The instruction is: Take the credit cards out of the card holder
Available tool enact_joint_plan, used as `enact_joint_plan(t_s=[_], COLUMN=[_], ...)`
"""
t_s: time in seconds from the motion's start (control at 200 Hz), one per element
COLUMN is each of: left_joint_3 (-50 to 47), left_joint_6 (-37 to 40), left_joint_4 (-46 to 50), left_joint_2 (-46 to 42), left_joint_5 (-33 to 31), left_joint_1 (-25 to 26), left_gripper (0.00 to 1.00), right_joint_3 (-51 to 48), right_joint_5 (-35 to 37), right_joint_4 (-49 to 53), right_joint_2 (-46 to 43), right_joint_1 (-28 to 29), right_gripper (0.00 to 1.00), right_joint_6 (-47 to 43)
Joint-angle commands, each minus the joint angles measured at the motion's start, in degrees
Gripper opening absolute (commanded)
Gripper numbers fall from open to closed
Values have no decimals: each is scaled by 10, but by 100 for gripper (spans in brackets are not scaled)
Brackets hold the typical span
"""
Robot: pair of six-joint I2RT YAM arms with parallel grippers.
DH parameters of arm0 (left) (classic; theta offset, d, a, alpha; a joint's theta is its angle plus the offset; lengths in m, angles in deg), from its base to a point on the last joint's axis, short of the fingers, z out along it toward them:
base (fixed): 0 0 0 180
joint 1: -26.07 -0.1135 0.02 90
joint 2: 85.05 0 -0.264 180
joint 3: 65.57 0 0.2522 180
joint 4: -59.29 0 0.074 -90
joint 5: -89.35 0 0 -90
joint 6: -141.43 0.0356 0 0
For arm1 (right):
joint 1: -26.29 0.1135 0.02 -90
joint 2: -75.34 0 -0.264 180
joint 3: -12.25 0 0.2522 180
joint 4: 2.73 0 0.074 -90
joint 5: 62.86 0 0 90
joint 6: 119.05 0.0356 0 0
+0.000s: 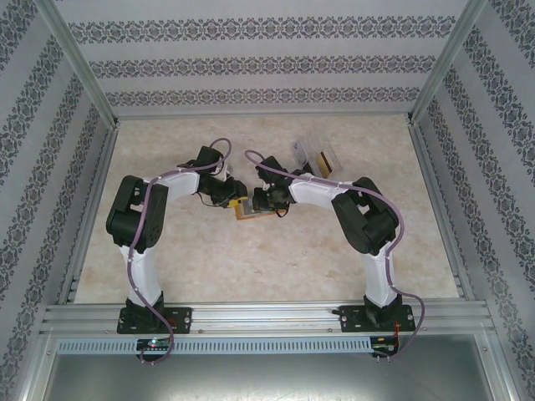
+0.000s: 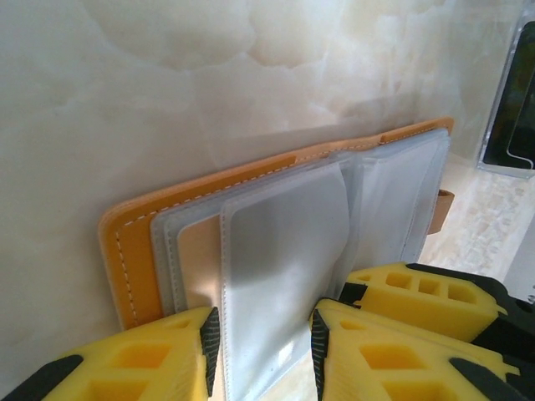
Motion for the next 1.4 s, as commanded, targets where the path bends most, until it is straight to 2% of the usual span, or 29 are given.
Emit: enact_joint_plan(t_s=[0.0,0.135,0.345,0.899,1.064,1.259,1.399], left_joint_3=[8,15,28,43,48,49,55], left_joint_6=[19,25,42,76,78,67,69], left_joint_4=[39,46,78,111,100,67,71], left_joint_2=[24,28,25,28,40,42,36], left_joint_5=[-20,-24,-69,-90,-57,-17,-25], left_joint_1=[12,14,20,34,40,40,40], left_gripper=[37,36,36,37,37,33,23], right_joint_3=[-26,-33,-46,-94,-93,-96,-95], right_joint_5=[6,-3,-19,-106,-109,-109,-110], right_joint_4=[22,16,1,-83,-84,-85,-87], right_joint_2=[11,10,13,11,15,11,5], right_joint_1=[-7,-13,-23,-60,-59,-59,-59], right_gripper=[22,20,17,16,16,16,17], right_joint_6=[12,18,33,96,96,94,91])
